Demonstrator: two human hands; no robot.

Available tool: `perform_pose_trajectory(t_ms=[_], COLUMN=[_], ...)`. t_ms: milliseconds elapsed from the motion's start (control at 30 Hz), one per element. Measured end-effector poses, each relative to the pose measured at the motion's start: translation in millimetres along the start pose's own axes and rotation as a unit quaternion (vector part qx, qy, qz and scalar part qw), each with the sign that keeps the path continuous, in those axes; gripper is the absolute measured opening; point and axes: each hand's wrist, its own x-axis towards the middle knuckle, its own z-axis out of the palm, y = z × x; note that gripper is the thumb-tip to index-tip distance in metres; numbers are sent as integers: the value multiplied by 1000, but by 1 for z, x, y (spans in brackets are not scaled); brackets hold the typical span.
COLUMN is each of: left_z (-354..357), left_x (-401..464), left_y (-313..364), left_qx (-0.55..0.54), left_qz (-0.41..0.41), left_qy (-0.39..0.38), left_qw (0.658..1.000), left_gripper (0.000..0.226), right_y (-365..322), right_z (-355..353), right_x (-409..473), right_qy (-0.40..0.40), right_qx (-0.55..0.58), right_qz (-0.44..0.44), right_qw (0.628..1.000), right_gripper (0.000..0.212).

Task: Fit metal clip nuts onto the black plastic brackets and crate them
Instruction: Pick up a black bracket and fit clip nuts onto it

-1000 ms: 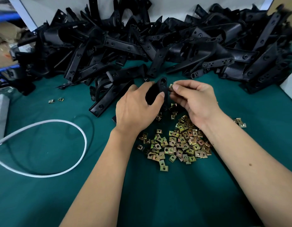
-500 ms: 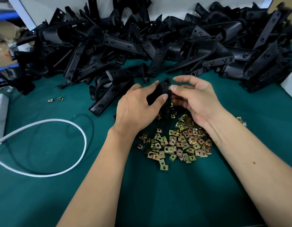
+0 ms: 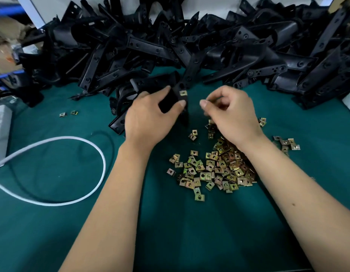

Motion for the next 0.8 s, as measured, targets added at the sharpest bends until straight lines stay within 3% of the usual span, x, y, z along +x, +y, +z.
perform_pose_trajectory(t_ms=[67,167,400,467,567,667,800], left_z=[-4,-3,-4,-4,-4,-4,-3], left_x=[3,3,3,3,1,0,-1], left_y=[-8,-10,-10,-9,-7,-6,-3], left_qx=[-25,-29,-47,-50,-40,-48,-65], left_qz=[-35,-48,-43,-28,-17,-7,7], left_qy=[26,50,27,5,-13,-38,-65], left_qw=[999,997,998,998,999,998,996], left_gripper=[65,63,62,59,57,53,51], right_y=[-3,-14,-20,-16,-11,-7,-5], right_z=[-4,0,6,8,7,7,9], right_x=[-2,-11,-17,-15,-9,-8,-8], right_qy=[-63,-157,-208,-170,-127,-99,-86], right_qx=[-132,-249,-303,-239,-17,152,238], right_qz=[-72,-84,-111,-103,-2,57,77], right_qw=[987,952,923,951,992,982,964], right_gripper=[23,38,17,16,14,10,2])
